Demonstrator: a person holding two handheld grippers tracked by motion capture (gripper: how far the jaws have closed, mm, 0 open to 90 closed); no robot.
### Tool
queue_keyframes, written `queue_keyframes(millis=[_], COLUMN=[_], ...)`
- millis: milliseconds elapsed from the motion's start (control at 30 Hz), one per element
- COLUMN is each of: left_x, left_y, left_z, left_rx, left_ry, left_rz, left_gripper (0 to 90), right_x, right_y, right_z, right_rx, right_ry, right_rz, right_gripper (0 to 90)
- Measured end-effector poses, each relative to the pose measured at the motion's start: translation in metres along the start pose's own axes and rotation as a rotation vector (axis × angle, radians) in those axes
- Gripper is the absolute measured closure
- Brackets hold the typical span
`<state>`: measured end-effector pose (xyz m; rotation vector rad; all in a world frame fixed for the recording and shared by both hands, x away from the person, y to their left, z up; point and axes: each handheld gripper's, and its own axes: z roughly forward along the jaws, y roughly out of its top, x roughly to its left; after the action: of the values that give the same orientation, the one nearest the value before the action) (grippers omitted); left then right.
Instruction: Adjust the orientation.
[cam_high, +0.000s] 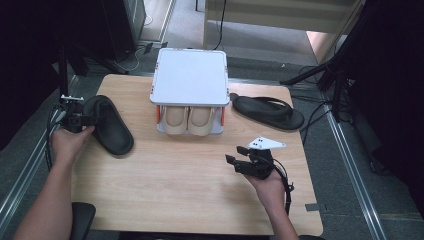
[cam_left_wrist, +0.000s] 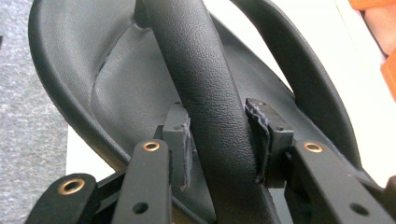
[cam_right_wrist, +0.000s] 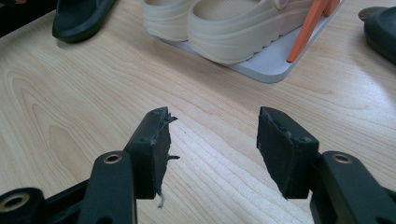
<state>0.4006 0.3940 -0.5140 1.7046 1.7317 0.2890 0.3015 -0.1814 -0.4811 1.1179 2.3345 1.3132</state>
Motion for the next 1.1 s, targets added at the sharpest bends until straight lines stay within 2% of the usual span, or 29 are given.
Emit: queue_keyframes(millis=[100,133,200,300,500,667,900,1100], left_x=[0.001,0.001,-0.001,-0.002,-0.009,-0.019,-0.034,-0.051], left_y=[0.001,0.002,0.002,0.003,0.005,0.005,0.002,-0.004], left_z=[-0.002,-0.004,-0.004,-0.007,-0.014,-0.021,-0.031,-0.041], left_rx=[-0.006,-0.005,-0.008,-0.006,-0.015,-0.005,-0.019,-0.024], left_ry=[0.001,-0.008,0.0,-0.024,-0.05,-0.059,-0.086,-0.106], left_rz=[-0.01,-0.007,0.007,-0.016,-0.005,0.018,0.021,0.056], left_gripper=[68.4,69.9,70.8,70.8,70.8,70.7,70.3,70.3], right_x=[0.0,0.0,0.0,-0.001,-0.001,-0.002,-0.003,-0.004], right_y=[0.0,0.0,0.0,0.0,0.001,0.002,0.004,0.007], right_z=[0.0,0.0,-0.001,-0.001,-0.001,0.0,0.001,0.003], right_rx=[-0.001,-0.001,-0.001,-0.001,-0.004,-0.005,-0.007,-0.006], right_ry=[0.0,0.0,-0.001,-0.001,0.0,0.002,0.009,0.012], right_rz=[0.001,0.001,0.002,0.003,0.0,-0.001,-0.005,-0.004], right_gripper=[45.9,45.9,45.9,45.9,45.9,45.9,45.9,45.9])
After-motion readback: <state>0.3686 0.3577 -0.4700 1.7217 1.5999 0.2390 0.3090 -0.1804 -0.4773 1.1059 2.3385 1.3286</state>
